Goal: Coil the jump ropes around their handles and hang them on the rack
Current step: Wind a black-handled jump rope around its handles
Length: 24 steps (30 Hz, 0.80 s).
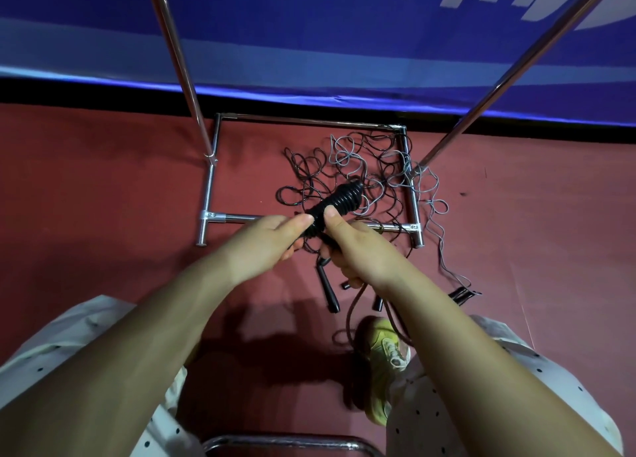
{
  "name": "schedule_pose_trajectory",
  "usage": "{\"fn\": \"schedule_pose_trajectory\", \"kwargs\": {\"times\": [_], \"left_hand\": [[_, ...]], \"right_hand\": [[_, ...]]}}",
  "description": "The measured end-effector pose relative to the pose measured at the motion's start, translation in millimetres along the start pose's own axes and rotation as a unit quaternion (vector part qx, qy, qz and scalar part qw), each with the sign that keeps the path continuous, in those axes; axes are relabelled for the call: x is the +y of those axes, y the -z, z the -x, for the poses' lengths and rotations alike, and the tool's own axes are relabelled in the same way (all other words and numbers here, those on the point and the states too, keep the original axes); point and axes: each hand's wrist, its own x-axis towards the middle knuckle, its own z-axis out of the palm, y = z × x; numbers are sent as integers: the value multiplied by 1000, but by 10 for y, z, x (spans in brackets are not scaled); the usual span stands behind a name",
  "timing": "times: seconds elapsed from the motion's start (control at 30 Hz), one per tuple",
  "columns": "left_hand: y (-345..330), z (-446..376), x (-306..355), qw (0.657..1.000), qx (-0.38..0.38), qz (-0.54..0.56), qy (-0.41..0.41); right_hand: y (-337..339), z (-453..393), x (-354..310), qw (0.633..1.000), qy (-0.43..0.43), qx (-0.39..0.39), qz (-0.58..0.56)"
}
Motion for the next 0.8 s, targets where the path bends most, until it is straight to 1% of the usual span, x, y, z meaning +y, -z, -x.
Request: {"fn": "schedule_pose_trajectory", "kwargs": {"times": [0.17, 0.27, 0.3, 0.33, 0.37, 0.43, 0.47, 0.5, 0.6, 0.67, 0.8], "left_hand": [[47, -1, -59, 997, -24, -68, -21], [42, 5, -89, 995, -52, -57, -57], [50, 31, -51, 996, -65, -19, -49], [65, 64, 5, 995, -89, 44, -28], [90, 106, 56, 985, -124, 117, 6], [151, 178, 131, 944, -210, 245, 73], [159, 189, 140, 922, -240, 289, 94], [146, 198, 146, 907, -254, 318, 110], [66, 190, 152, 883, -266, 361, 140], [51, 185, 157, 870, -287, 373, 147], [87, 192, 145, 864, -299, 368, 169]], "right_hand": [[-22, 11, -7, 1000, 12, -3, -12], [-22, 12, -12, 998, 56, -3, -10], [-15, -2, -9, 998, 65, 2, -17], [-6, -15, -5, 997, 71, 5, -30], [5, -19, -10, 996, 80, 3, -47], [23, -5, -19, 991, 106, -21, -81], [29, 6, -23, 987, 120, -35, -99], [38, 21, -26, 983, 135, -48, -111], [66, 64, -51, 977, 162, -79, -110], [82, 56, -28, 975, 177, -88, -98], [123, 49, -10, 976, 163, -117, -83]]}}
